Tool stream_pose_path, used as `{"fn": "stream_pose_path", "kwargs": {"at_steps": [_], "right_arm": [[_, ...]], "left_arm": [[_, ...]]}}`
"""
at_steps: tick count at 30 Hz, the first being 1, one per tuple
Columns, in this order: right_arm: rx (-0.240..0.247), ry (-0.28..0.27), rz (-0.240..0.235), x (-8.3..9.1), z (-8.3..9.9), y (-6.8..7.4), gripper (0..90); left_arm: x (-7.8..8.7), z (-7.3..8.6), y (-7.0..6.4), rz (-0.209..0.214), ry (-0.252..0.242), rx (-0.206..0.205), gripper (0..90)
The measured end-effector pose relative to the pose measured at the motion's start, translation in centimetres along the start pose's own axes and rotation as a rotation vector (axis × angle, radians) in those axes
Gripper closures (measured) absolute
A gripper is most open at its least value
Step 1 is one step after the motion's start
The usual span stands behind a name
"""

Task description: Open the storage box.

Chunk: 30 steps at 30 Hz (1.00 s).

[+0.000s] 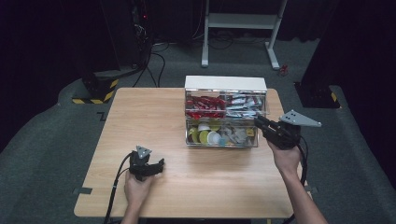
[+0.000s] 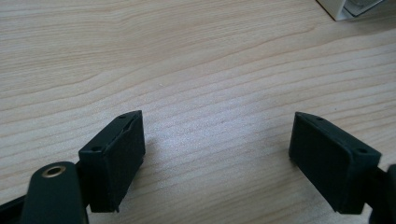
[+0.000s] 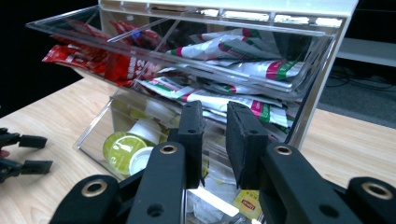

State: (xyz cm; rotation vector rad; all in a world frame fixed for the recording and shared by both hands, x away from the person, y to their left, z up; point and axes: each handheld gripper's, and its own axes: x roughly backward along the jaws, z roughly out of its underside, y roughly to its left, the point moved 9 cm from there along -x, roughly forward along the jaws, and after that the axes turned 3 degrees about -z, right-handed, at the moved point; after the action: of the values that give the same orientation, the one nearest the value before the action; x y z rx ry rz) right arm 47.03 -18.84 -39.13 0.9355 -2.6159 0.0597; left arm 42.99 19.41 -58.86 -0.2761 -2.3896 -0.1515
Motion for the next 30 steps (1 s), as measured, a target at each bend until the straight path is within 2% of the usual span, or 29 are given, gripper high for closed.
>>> {"fn": "stream_pose_path", "kwargs": {"at_steps": [9, 30], "right_arm": [[-0.009, 0.012, 0.021, -0.7, -0.8, -0.5, 67.2], [-0.014, 0.001, 0.030, -1.1, -1.7, -1.1, 67.0]], "left_arm": [[0.0, 0.0, 0.0, -0.005, 0.001, -0.001, 19.4], [-0.1, 0.0, -0.2, -0.008, 0.005, 0.003, 17.5]]}}
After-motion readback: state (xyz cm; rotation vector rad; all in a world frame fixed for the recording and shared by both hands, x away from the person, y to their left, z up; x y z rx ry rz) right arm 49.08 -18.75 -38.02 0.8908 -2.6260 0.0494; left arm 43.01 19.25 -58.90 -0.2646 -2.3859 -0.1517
